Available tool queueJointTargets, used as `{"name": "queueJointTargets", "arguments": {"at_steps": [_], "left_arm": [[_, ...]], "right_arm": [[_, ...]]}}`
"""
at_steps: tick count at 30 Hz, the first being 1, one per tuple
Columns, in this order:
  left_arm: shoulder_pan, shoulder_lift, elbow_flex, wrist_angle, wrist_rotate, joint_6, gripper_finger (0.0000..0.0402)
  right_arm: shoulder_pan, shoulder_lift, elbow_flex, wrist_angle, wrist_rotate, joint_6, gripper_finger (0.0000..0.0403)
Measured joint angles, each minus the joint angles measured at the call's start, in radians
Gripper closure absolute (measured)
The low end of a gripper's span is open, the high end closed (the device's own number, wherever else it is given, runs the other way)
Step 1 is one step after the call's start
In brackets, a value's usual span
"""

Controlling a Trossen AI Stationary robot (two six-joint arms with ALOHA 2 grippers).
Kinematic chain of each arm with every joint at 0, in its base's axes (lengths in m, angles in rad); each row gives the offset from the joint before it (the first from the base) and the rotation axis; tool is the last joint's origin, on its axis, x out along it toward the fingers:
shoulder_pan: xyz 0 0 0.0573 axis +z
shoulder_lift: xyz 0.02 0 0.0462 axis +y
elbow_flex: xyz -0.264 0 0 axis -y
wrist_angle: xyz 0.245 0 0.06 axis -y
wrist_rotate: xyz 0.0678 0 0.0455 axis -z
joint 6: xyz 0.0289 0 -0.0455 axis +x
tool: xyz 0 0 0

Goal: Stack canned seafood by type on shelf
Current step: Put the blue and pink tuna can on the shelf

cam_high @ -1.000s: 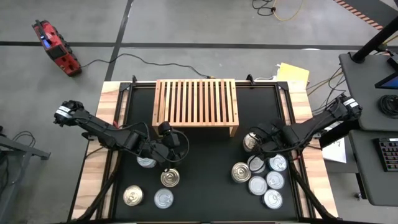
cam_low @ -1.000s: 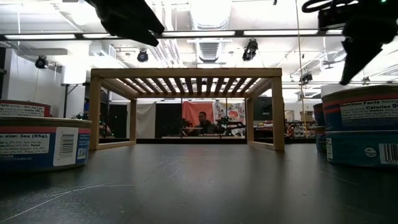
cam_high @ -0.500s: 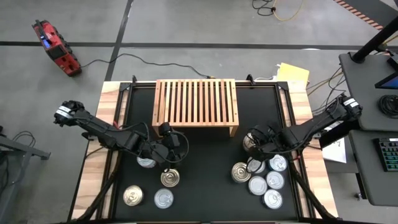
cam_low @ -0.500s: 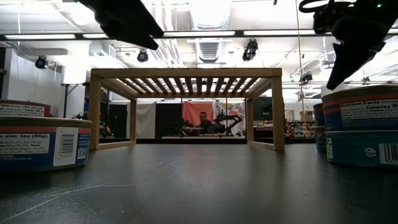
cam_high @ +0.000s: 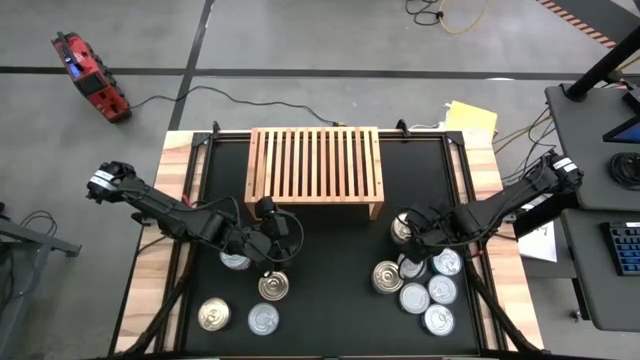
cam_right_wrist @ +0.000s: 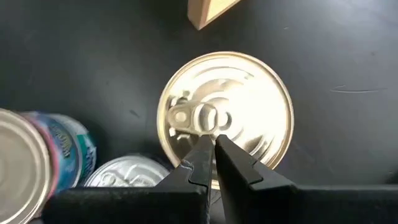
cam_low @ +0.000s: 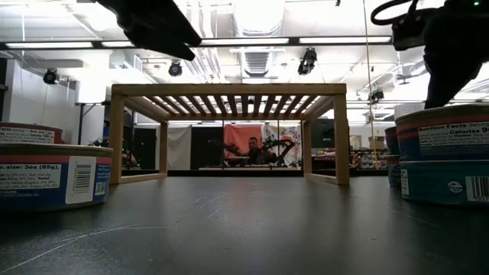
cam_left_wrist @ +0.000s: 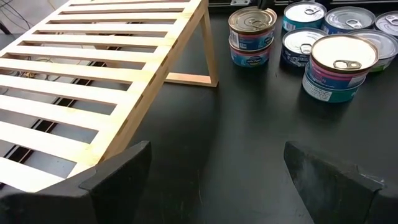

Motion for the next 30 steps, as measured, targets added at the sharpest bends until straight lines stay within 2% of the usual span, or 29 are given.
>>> {"name": "queueJointTargets", "arguments": {"at_steps": [11,30], "left_arm": [[0.0,0.0,0.0,0.006,0.0,0.001,0.0051],[0.0,0.002,0.0,0.015,0.003,0.028,0.0051]], "right_arm": [[0.011,0.0,-0.056,0.01,0.125,0.067,0.039],[0.031,0.0,-0.056,0.009,0.043,0.018,0.039]]}}
